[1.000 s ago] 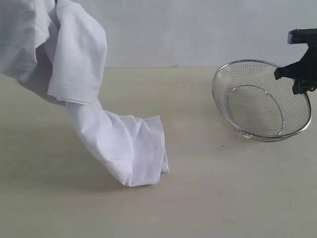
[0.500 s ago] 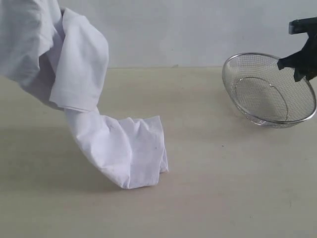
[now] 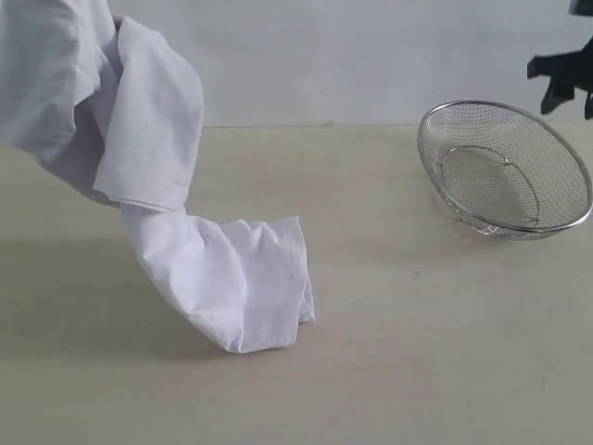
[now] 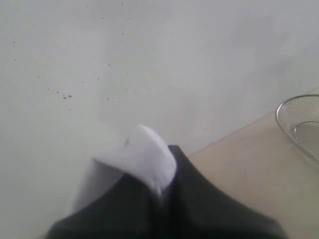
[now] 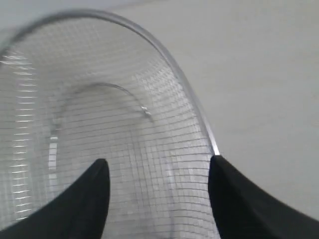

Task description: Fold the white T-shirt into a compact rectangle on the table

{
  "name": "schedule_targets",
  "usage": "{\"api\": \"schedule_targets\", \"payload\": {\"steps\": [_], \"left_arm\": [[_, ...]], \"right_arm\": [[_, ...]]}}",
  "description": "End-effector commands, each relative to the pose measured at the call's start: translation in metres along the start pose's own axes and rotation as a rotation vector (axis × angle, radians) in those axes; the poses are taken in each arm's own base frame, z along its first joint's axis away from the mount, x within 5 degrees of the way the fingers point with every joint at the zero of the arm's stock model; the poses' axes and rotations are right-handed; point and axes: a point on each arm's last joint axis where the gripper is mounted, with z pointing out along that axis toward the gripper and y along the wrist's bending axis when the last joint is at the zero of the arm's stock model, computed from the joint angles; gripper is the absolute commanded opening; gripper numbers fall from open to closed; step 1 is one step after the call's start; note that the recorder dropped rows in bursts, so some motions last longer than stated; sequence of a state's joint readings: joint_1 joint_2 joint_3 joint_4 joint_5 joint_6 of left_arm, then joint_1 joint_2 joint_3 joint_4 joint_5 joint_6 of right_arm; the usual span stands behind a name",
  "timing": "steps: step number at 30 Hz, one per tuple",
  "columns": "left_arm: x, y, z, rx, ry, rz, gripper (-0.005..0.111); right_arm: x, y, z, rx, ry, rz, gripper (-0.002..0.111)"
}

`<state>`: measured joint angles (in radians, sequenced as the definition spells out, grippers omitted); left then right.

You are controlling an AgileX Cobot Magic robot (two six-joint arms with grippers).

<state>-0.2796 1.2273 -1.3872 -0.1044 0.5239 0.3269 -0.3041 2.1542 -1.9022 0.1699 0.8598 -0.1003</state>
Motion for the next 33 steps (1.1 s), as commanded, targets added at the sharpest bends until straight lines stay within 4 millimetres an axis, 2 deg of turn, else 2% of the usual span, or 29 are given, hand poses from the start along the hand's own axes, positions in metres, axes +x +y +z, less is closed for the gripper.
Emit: {"api": "schedule_targets", "payload": {"steps": [1,5,12,16,20,25,28,33], "left_arm": [[0.000,0.000,0.000,0.003,-0.001,-0.004,0.004],[0.002,-0.001,0.000,0.011,0.022,0.008,0.004],[0.020,-0.006,0.006,0.048,0.112,0.022,0.004],[0.044,-0.015,0.015,0.103,0.179,-0.002,0.004],[0.057,-0.022,0.011,0.144,0.181,-0.034,0.004],[0.046,-0.023,-0.011,0.153,0.110,-0.026,0.004],[0.045,-0.024,-0.019,0.160,0.113,-0.020,0.004],[0.047,-0.025,-0.020,0.175,0.137,-0.018,0.004]], "right_arm": [[-0.006,0.033,-0.052,-0.300,-0.040,-0.009,0.051],[0.014,0.068,-0.067,-0.576,-0.042,-0.025,0.051],[0.088,0.138,-0.059,-0.762,-0.023,-0.281,0.051],[0.121,0.173,-0.045,-0.897,-0.030,-0.292,0.051],[0.137,0.200,-0.031,-0.946,-0.022,-0.301,0.051],[0.163,0.239,-0.011,-1.032,0.009,-0.331,0.051],[0.170,0.250,0.004,-1.014,0.014,-0.280,0.051],[0.174,0.261,0.021,-1.050,0.036,-0.264,0.051]]}}
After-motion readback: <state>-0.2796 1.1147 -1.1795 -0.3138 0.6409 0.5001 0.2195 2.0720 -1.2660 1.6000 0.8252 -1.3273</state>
